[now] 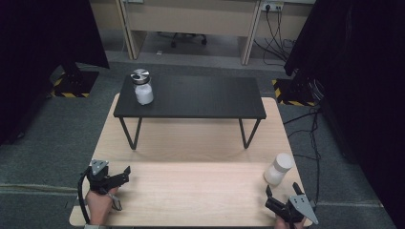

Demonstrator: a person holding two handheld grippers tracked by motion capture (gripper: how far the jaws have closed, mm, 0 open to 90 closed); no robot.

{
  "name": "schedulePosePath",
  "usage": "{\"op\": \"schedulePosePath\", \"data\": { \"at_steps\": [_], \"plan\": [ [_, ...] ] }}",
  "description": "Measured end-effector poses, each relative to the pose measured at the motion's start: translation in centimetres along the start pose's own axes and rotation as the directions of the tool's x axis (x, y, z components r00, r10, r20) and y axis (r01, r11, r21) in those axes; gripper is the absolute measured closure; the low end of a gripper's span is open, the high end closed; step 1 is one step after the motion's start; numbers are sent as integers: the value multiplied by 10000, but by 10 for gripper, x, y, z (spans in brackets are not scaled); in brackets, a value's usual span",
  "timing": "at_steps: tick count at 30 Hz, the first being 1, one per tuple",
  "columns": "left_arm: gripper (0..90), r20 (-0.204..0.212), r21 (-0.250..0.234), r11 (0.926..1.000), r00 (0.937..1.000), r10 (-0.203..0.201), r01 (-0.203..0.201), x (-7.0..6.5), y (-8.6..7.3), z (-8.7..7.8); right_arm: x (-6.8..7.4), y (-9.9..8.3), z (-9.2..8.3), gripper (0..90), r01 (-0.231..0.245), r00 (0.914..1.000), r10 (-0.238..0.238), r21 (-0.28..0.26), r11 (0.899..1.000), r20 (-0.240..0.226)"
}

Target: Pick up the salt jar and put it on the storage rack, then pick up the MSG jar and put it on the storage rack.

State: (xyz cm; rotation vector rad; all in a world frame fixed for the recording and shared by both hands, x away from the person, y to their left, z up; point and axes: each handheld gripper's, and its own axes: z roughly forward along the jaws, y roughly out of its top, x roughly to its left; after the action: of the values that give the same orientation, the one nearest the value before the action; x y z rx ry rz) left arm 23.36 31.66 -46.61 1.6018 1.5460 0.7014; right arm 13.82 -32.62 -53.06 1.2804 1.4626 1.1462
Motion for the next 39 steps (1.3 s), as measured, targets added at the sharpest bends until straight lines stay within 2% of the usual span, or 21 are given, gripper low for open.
{"op": "schedulePosePath", "data": {
  "at_steps": [5, 7, 9, 15, 24, 39],
  "plan": [
    [0, 73, 241, 9997, 10000, -44, 42, 2, -2, 5, 1, 0, 0, 4, 33, 10000, -33, 18, 10000, 31],
    [0, 241, 125, 9999, 9997, -15, 12, 3, -4, 4, 1, 0, 0, 4, 37, 10000, -37, 21, 10000, 45],
    [0, 196, 214, 9998, 9998, 36, -41, 3, -3, 5, 2, 1, 1, 4, 88, 9999, -88, 40, 10000, 58],
    [0, 148, 64, 9999, 9999, -87, 87, 3, -6, 4, 3, 1, 1, 4, 174, 9998, -175, 64, 9998, 78],
    [0, 10, 109, 9999, 9999, 111, -111, -1, -6, 4, 2, 1, 1, 4, 172, 9998, -172, 64, 9998, 29],
    [0, 113, 34, 9999, 9998, 132, -132, 0, -7, 4, -2, 12, 5, 4, 14, 9998, -3, 541, 9985, -194]
  ]
}}
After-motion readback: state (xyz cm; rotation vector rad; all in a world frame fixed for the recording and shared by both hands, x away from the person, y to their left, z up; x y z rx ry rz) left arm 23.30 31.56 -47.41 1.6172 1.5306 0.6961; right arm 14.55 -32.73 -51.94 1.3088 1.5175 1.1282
